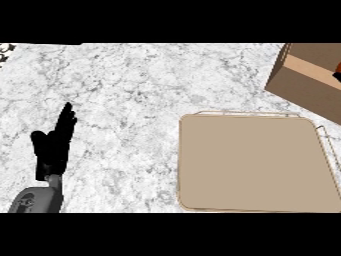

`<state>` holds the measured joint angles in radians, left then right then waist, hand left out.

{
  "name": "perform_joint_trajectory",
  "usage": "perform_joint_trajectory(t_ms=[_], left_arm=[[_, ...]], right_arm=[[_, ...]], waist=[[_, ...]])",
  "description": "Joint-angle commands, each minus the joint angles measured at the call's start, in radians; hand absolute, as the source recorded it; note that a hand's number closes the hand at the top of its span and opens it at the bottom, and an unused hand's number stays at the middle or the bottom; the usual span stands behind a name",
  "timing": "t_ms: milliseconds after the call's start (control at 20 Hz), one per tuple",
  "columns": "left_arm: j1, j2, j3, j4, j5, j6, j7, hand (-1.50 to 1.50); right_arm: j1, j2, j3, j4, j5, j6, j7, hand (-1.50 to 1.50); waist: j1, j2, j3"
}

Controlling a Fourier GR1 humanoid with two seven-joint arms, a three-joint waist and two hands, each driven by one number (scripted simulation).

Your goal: Pick the squash from the tray and place it in the cardboard box

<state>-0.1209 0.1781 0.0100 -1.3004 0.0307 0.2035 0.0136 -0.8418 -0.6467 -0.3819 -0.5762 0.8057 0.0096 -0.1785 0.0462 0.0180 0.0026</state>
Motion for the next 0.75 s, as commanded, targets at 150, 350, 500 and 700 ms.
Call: perform_joint_trajectory(t_ms=[150,350,500,700], left_arm=[[0.008,-0.012,-0.015,-0.017,-0.019,0.01,-0.006,0.0],[0.031,-0.055,-0.029,-0.004,-0.03,0.041,-0.022,0.0],[-0.011,-0.008,0.003,0.018,-0.023,0.018,-0.011,0.0],[-0.003,0.013,0.017,-0.024,0.009,-0.014,0.044,0.0]], right_arm=[[-0.05,-0.025,-0.128,0.186,-0.129,0.005,-0.224,-1.5],[-0.079,-0.017,-0.225,0.195,-0.262,0.121,-0.308,-1.5],[-0.09,-0.029,-0.297,0.253,-0.338,0.175,-0.321,-1.5],[-0.061,-0.158,-0.365,0.301,-0.398,0.253,-0.313,-1.5]], waist=[[0.008,0.004,0.002],[-0.013,-0.006,0.001],[-0.015,-0.002,0.001],[-0.019,-0.006,0.0]])
